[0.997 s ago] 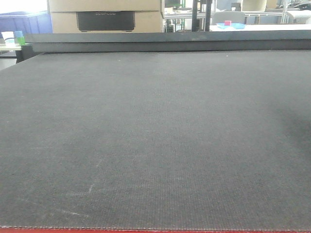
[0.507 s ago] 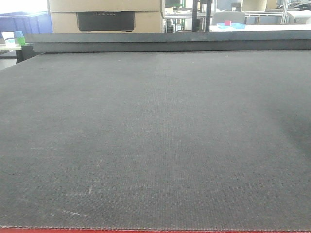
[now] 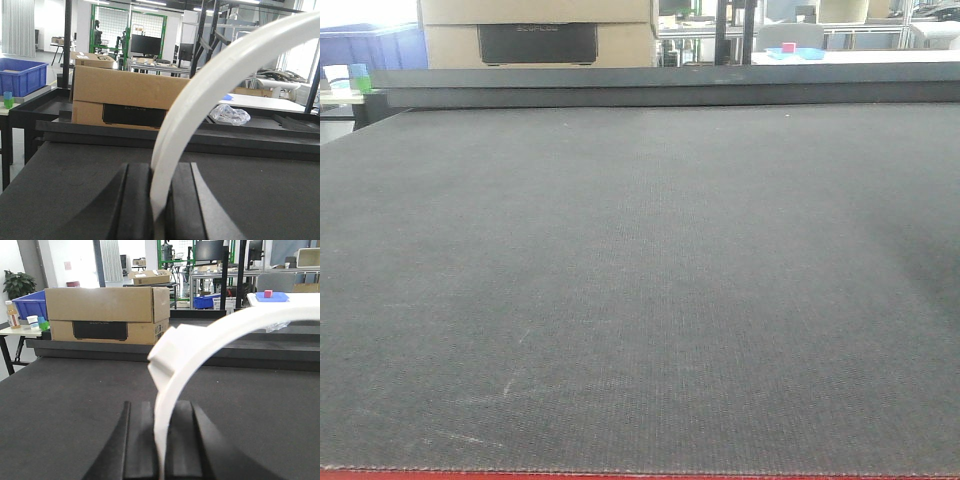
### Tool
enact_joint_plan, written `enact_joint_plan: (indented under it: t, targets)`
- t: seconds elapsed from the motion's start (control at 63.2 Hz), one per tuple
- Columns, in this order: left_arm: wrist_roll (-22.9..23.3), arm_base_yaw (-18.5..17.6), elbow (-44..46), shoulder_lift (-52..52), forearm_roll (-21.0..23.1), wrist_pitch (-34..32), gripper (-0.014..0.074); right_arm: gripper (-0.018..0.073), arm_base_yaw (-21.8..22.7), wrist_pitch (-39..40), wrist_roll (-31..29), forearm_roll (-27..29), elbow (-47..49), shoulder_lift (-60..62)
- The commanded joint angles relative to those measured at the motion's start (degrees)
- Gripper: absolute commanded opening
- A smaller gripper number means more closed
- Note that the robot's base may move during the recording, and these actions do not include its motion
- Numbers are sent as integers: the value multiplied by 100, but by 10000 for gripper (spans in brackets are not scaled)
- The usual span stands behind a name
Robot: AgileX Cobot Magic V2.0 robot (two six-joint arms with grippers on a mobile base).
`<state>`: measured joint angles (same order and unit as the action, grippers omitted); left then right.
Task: Grab PVC pipe and place in blue bin
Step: 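Raise both arcs higher and hold them upright above the table, then drive the base away from the table while holding both arcs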
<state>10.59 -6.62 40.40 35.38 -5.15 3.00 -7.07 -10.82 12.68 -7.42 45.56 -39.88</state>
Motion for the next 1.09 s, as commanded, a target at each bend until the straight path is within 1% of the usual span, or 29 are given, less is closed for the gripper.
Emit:
enact_joint_plan:
  t: [0.0,1.077]
  targets:
    - [-3,-40,1,-30,-8,-135,-111,-167,-2,143,-36,6,0,23]
    - [-3,-40,1,-30,-8,-135,-111,-167,-2,143,-36,6,0,23]
